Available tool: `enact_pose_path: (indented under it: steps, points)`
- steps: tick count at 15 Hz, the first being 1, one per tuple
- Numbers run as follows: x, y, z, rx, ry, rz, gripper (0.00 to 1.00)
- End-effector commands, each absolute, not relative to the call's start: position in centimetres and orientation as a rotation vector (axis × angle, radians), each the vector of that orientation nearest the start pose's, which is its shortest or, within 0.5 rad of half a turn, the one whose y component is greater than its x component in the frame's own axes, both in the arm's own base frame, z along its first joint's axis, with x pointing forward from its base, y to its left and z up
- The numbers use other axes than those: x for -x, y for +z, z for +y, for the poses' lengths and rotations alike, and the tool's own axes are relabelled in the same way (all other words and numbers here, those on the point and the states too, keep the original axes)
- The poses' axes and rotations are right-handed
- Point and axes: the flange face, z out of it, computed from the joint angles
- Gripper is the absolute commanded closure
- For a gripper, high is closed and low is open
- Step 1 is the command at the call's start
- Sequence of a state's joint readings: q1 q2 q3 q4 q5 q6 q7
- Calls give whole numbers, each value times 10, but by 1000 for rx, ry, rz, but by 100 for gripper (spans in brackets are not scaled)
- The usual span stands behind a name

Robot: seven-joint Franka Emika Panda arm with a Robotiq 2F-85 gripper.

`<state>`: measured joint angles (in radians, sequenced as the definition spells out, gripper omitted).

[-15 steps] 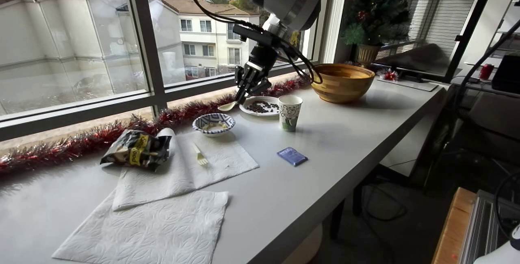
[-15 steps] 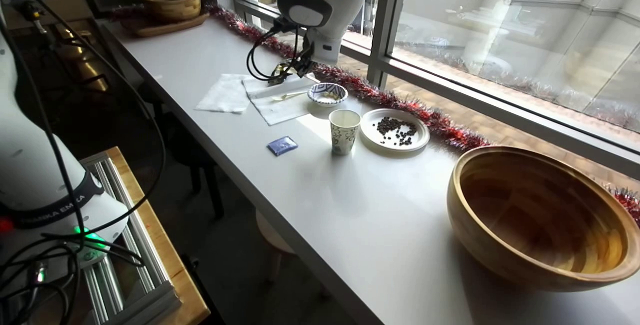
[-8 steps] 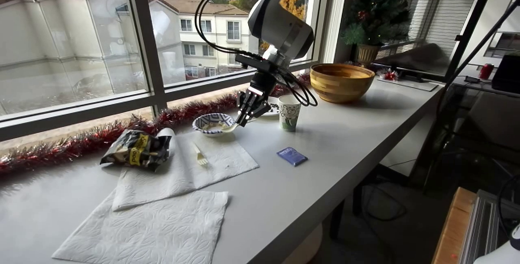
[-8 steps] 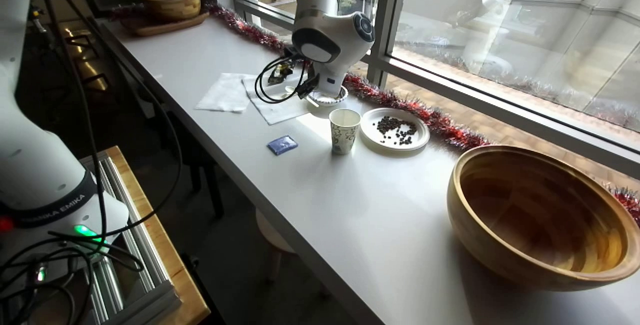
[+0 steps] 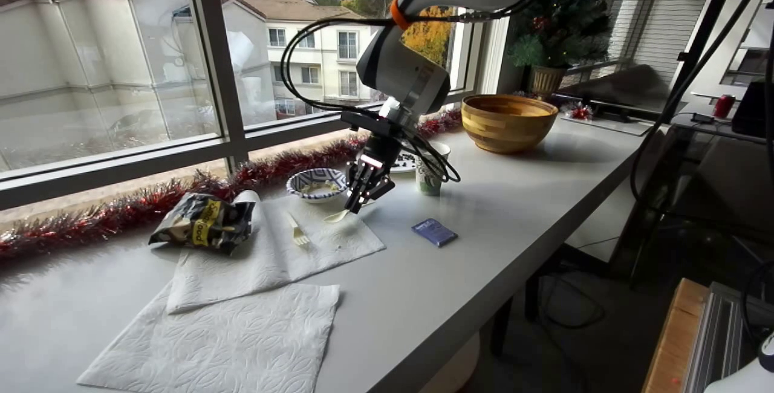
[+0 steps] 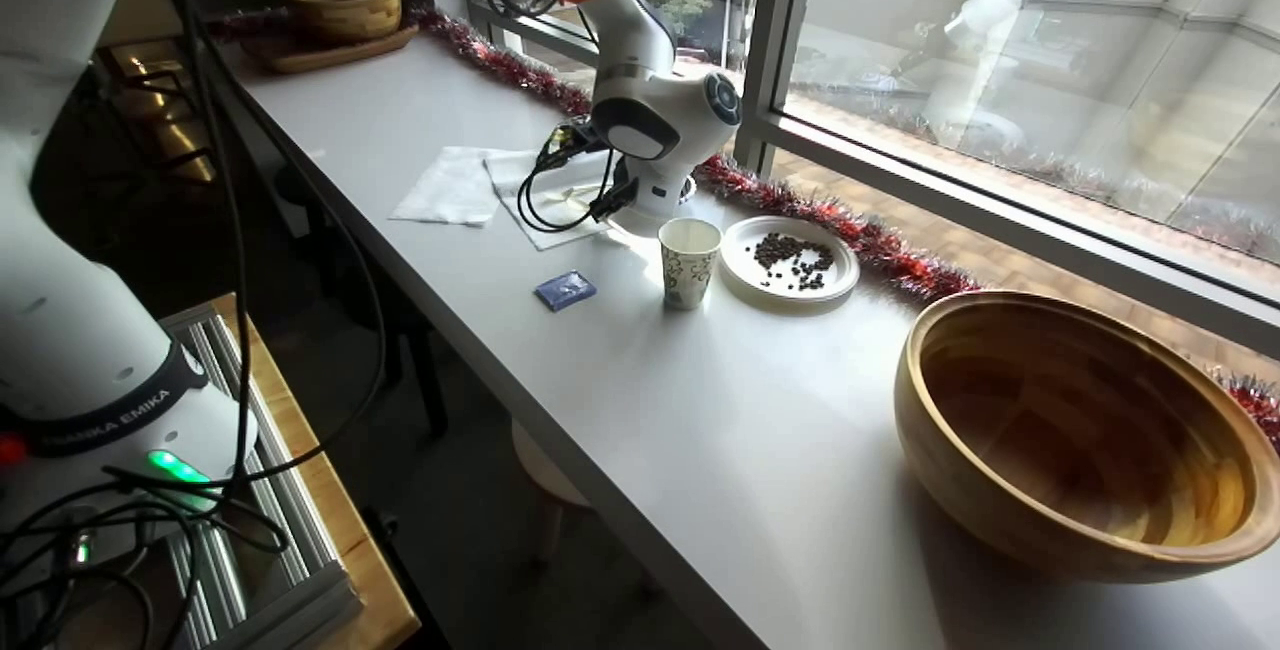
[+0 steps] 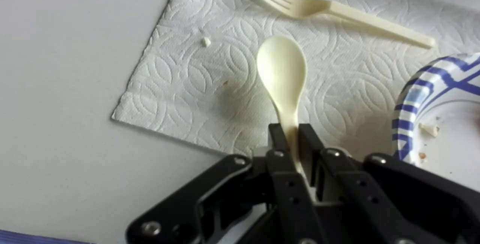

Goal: Use the spoon to transfer some of the white contents to the cup

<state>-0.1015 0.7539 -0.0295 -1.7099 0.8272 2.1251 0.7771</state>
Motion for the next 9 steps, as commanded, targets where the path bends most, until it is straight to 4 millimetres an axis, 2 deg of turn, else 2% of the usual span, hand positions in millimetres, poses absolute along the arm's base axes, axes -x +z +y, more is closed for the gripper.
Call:
enact_pose_path:
  steps: [1,3,5,9]
  points:
    - [-649,129,-52,1961,652,1736,96]
    - [-650,133,-50,1964,655,1729,60]
    - [-648,148,-45,1973,660,1722,47]
    - [-642,195,-26,2098,614,1638,20]
